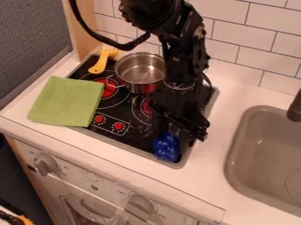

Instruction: Move the blue object to the upper right side of the burner

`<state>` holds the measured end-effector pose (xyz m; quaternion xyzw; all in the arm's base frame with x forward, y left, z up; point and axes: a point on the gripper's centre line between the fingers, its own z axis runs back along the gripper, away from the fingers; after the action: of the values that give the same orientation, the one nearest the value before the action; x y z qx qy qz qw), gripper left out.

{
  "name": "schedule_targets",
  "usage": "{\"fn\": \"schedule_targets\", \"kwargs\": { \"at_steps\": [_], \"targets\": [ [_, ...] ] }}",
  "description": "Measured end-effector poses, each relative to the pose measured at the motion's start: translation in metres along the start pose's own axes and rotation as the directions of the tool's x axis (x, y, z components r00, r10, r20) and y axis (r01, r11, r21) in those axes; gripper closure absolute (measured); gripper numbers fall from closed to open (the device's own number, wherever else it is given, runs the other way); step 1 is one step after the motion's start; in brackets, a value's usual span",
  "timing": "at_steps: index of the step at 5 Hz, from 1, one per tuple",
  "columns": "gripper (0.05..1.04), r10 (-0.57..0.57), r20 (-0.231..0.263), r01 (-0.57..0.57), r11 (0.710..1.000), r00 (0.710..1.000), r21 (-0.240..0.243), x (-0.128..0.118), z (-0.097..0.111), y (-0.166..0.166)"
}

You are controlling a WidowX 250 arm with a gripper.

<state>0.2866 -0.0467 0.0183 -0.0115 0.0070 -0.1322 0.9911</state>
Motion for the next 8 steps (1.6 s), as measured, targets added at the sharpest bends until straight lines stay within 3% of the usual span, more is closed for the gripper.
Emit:
{"fn": "schedule_targets", "kwargs": {
  "at_steps": [1,2,3,4,6,7,8],
  "targets": [
    [0.369,0.003,0.028,-0.003,1.0,1.0,0.003,0.012,0.016,0.012],
    [0.369,0.032,0.114,-0.033,0.999,0.993,0.006,0.04,0.044,0.03],
    [0.369,0.068,0.147,-0.072,0.997,0.987,0.019,0.068,0.056,0.051],
    [0.369,0.077,0.144,-0.078,0.997,0.987,0.002,0.095,0.039,0.06],
    [0.369,0.031,0.09,-0.032,0.999,0.995,0.018,0.117,0.005,0.05],
    [0.29,0.024,0.082,-0.025,0.999,0.996,0.021,0.118,0.004,0.051],
    [0.079,0.019,0.063,-0.021,0.999,0.998,0.03,0.115,0.0,0.053]
  ]
}}
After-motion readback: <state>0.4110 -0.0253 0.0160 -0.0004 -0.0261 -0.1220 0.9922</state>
